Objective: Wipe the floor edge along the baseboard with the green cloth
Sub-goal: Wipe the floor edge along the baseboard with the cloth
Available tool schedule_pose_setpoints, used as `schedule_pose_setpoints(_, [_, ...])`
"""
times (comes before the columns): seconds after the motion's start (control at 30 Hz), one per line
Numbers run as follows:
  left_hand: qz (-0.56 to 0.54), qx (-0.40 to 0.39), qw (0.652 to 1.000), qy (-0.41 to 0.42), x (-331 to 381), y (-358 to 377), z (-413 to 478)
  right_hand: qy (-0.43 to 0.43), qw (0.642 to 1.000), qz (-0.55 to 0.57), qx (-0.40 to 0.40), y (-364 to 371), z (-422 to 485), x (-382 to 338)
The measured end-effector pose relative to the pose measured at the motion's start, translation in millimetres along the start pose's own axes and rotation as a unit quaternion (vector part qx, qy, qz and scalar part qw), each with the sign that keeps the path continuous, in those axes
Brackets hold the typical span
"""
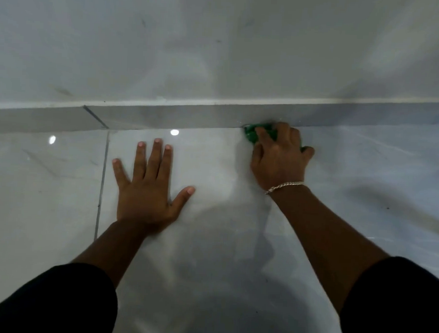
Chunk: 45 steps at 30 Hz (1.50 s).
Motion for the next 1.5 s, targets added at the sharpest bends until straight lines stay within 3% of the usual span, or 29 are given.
schedule_pose_setpoints(0.2, [0.0,0.01,1.0,-0.005,1,1,0,0.105,0.994,-0.018,0.0,9,-12,-44])
schedule_pose_setpoints(0.4, [0.001,0.015,1.0,-0.002,1,3,0,-0.01,0.999,0.028,-0.021,16,-21,-107])
schedule_pose_setpoints(0.57, [-0.003,0.013,1.0,0.001,-1,1,-1,-0.169,0.985,-0.008,-0.045,4,4,-50])
schedule_pose_setpoints(0.73, [-0.007,0.011,1.0,0.005,0,0,-2,-0.095,0.993,-0.069,-0.031,-16,15,47])
schedule_pose_setpoints(0.8, [-0.004,0.01,1.0,0.006,-1,1,-2,-0.046,0.995,-0.077,-0.031,-17,13,53])
schedule_pose_setpoints(0.93, [-0.006,0.014,1.0,0.008,1,-1,-1,0.041,0.998,-0.036,-0.019,-8,3,5])
schedule_pose_setpoints(1.1, [-0.002,0.024,1.0,0.011,0,3,0,-0.052,0.997,0.027,-0.042,6,-13,-90])
schedule_pose_setpoints(1.2, [0.002,0.021,1.0,0.005,-1,3,-1,-0.102,0.992,0.053,-0.06,10,-16,-110])
schedule_pose_setpoints(1.3, [-0.005,0.02,1.0,0.008,-1,0,-3,-0.14,0.987,0.037,-0.067,4,-7,-69])
schedule_pose_setpoints(1.5, [-0.009,0.01,1.0,0.014,0,-2,-4,-0.032,0.996,-0.021,-0.075,-27,26,68])
Point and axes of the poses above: each hand's wrist, its own z-axis towards the middle knuckle, its own y-axis out of the palm, x = y × z, the point moved 4 cm from there along z, towards the middle knuckle, and after that the axes turned 4 degrees about z, right-handed, at the moved point
